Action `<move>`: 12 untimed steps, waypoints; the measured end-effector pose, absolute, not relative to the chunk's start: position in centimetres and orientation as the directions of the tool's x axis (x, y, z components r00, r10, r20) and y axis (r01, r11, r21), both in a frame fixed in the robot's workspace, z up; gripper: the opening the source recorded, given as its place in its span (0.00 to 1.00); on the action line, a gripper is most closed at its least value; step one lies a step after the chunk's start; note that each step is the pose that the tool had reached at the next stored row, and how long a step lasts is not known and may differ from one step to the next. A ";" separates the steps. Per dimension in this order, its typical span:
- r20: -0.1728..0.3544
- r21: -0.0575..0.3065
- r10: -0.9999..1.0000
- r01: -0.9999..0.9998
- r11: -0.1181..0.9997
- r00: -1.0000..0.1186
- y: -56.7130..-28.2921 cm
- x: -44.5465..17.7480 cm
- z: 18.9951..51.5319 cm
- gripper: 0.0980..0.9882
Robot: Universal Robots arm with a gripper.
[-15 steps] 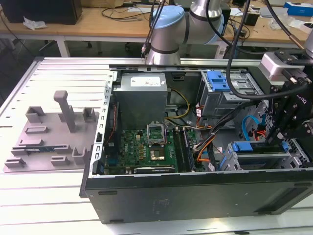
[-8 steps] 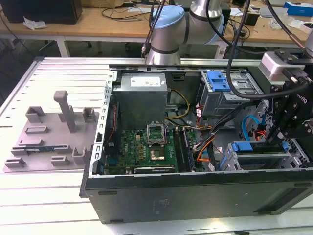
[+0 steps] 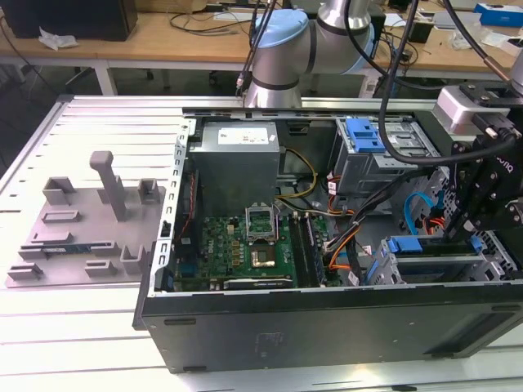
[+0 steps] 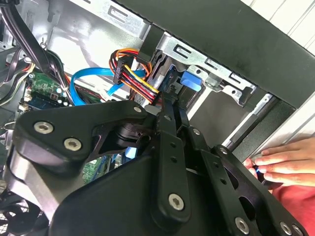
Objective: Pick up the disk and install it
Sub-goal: 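Insert the first disk wire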
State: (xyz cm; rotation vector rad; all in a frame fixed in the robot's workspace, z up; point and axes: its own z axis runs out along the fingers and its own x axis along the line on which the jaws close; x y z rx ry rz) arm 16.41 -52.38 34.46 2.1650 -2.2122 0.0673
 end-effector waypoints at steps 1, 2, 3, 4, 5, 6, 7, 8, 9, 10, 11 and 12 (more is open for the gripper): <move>0.063 0.001 -0.998 -1.000 0.023 -0.023 -52.4 16.4 34.5 0.07; 0.063 0.001 -0.998 -1.000 0.025 -0.024 -52.4 16.4 34.5 0.07; 0.063 0.001 -0.998 -1.000 0.026 -0.026 -52.4 16.4 34.5 0.07; 0.063 0.001 -0.998 -1.000 0.028 -0.027 -52.4 16.4 34.5 0.07; 0.063 0.001 -0.998 -1.000 0.031 -0.030 -52.4 16.4 34.5 0.07; 0.063 0.001 -0.997 -0.999 0.033 -0.032 -52.4 16.4 34.5 0.07; 0.063 0.001 -0.997 -0.999 0.035 -0.035 -52.4 16.4 34.5 0.07; 0.063 0.001 -0.997 -0.999 0.037 -0.037 -52.4 16.4 34.5 0.07; 0.063 0.001 -0.997 -0.999 0.040 -0.040 -52.4 16.4 34.5 0.07; 0.063 0.001 -0.997 -0.999 0.043 -0.043 -52.4 16.4 34.5 0.07; 0.063 0.001 -0.997 -0.999 0.046 -0.046 -52.4 16.4 34.5 0.07; 0.063 0.001 -0.997 -0.999 0.047 -0.047 -52.4 16.4 34.5 0.07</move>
